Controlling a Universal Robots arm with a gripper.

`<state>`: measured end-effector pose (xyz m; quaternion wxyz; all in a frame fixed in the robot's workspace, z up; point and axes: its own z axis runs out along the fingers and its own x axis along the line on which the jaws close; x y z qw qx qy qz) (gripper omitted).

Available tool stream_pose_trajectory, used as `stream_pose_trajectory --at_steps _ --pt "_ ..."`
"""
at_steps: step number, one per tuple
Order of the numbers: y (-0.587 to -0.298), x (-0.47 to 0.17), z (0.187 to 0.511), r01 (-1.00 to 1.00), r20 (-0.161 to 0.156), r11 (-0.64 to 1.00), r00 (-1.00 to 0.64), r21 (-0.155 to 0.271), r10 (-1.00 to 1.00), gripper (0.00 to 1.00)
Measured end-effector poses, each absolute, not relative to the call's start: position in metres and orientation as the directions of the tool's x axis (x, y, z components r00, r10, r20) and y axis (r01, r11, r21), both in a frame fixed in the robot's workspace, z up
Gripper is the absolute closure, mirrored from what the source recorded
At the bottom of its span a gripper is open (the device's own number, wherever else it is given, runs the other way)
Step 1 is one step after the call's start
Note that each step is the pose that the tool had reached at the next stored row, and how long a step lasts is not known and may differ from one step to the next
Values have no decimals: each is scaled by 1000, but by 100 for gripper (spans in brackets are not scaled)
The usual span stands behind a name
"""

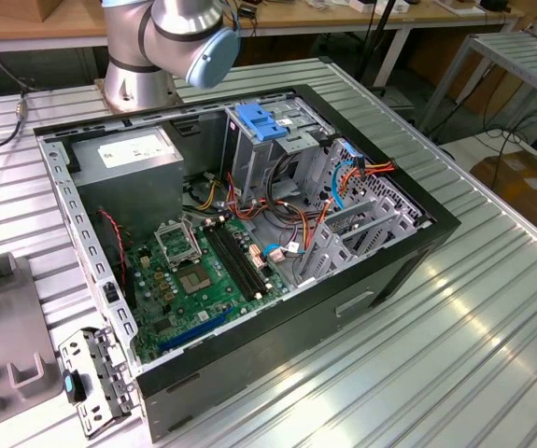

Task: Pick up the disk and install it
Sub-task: 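Pick up the disk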

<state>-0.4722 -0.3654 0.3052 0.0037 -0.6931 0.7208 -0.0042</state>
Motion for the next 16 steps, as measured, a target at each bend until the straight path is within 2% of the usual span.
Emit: stream_pose_trajectory --at_steps 16 --pt "-366 -472 299 -999 0 39 -39 -11 -999 47"
